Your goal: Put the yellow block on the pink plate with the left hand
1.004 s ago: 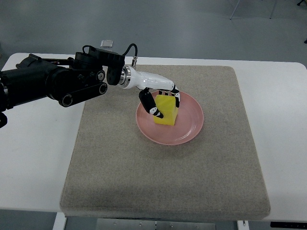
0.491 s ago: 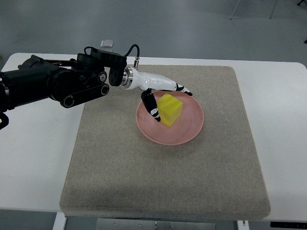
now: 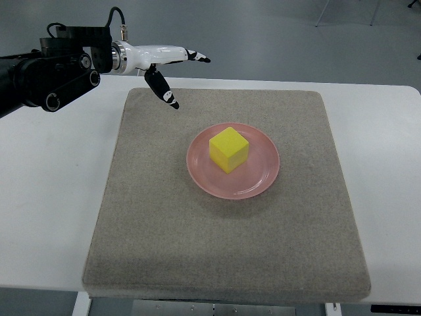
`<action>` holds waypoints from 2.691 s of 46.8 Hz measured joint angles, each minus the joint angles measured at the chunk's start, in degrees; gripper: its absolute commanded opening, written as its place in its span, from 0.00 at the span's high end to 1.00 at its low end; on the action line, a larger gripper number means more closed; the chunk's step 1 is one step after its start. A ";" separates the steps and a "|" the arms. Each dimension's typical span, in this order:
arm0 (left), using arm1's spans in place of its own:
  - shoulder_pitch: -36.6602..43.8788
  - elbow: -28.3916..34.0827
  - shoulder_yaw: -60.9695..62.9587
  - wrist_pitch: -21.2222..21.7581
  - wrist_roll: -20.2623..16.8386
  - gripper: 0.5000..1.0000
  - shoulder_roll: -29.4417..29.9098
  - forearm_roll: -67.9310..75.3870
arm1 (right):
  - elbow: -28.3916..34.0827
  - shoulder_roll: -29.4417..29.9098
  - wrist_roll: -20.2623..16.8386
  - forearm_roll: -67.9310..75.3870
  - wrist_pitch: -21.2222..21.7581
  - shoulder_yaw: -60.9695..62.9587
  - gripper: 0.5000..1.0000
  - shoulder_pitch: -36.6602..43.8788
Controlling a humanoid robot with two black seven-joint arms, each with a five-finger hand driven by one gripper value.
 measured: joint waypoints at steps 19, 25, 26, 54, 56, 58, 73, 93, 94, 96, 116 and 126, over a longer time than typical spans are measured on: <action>4.20 13.31 0.08 2.95 0.07 0.01 -1.02 -19.17 | 0.01 0.00 0.00 0.00 0.00 0.00 0.15 0.01; 5.72 15.15 -0.04 7.06 0.17 0.02 -2.29 -29.35 | 0.00 0.00 -0.01 0.00 0.00 0.00 0.15 0.00; 5.96 15.57 -0.08 7.62 0.21 0.02 -2.53 -30.72 | 0.00 0.00 0.00 0.00 0.00 0.00 0.15 0.00; 7.63 18.42 -4.06 17.92 11.63 0.02 -7.78 -66.67 | 0.00 0.00 -0.02 0.00 0.01 0.00 0.15 0.01; 8.50 18.33 -6.49 17.38 11.58 0.02 -7.81 -66.69 | 0.00 0.00 -0.02 0.00 0.01 0.00 0.15 0.00; 9.84 18.27 -10.35 16.37 11.49 0.02 -7.82 -66.61 | -0.01 0.00 -0.02 0.00 0.00 0.00 0.15 0.01; 14.32 18.19 -26.60 -0.43 2.06 0.02 -7.81 -66.61 | 0.01 0.00 -0.01 0.00 -0.01 0.00 0.15 0.00; 15.17 18.21 -32.90 -0.96 1.31 0.02 -7.80 -66.36 | 0.02 0.00 -0.01 0.00 0.00 0.00 0.15 0.01; 15.21 18.25 -32.82 -0.88 1.31 0.02 -7.80 -66.30 | 0.02 0.00 -0.01 0.00 -0.01 0.00 0.15 0.01; 15.26 18.29 -32.60 -0.77 1.31 0.02 -7.79 -66.23 | 0.01 0.00 -0.01 0.00 -0.01 0.00 0.15 0.01; 15.71 18.26 -32.31 -0.37 1.31 0.02 -8.09 -66.35 | 0.00 0.00 -0.01 0.01 -0.01 0.00 0.15 0.01; 15.66 18.20 -32.55 -0.35 1.31 0.02 -8.63 -66.48 | 0.00 0.00 -0.01 0.01 0.01 0.00 0.15 0.00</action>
